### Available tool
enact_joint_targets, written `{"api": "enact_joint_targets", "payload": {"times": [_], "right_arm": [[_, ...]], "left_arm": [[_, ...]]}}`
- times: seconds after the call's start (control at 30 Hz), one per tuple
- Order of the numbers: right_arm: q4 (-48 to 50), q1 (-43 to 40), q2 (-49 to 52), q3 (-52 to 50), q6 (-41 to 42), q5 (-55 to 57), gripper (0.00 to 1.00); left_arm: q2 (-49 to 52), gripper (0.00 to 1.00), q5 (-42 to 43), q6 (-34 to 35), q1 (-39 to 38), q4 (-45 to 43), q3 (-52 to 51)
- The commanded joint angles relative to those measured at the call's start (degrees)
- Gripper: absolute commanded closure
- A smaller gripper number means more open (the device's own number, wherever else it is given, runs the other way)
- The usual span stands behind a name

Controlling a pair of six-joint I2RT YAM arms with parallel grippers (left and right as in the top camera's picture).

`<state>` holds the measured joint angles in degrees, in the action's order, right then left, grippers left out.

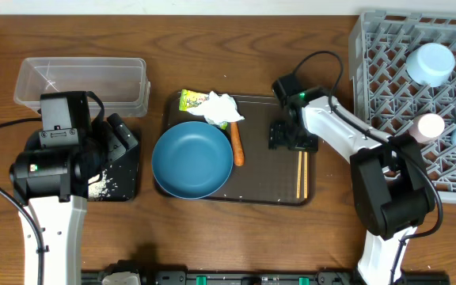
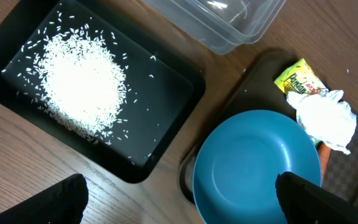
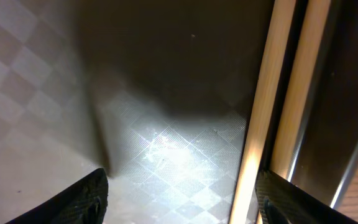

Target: Sort waste into correct bins and load items into the dishwasher rack

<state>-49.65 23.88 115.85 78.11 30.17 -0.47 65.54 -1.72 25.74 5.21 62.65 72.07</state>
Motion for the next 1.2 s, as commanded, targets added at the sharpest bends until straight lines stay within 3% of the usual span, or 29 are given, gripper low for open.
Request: {"api": "enact_joint_targets", "payload": {"times": [0.0,0.17,0.37,0.47,0.53,0.97,1.17], "right_arm": [[0.8,0.6,0.5,-1.7,0.9,0.0,0.28],[1.3,0.5,0.5,-2.8,1.1,0.0,0.41],[1.5,0.5,0.5,-2.6,1.1,0.0,0.78],[1.5,0.4,0.5,-2.0,0.5,0.0,0.86],[1.2,0.0,0.5,-0.9,-0.2,-0.1,0.98],[-9.8,-10.2,-3.5,21.3,-12.7,-1.5,0.99],[-5.8,-18.6,-3.9,31.2,-23.5,-1.5,0.99]], "left_arm": [[0.0,0.01,-0.5,0.5,0.3,0.1,0.9],[0.0,0.01,-0.5,0.5,0.3,0.1,0.9],[0.0,0.01,-0.5,0.5,0.3,0.1,0.9],[0.0,0.01,-0.5,0.5,0.3,0.1,0.9],[0.0,0.01,-0.5,0.5,0.3,0.1,0.9],[0.0,0.01,-0.5,0.5,0.3,0.1,0.9],[0.0,0.01,-0.5,0.5,0.3,0.1,0.9]]}}
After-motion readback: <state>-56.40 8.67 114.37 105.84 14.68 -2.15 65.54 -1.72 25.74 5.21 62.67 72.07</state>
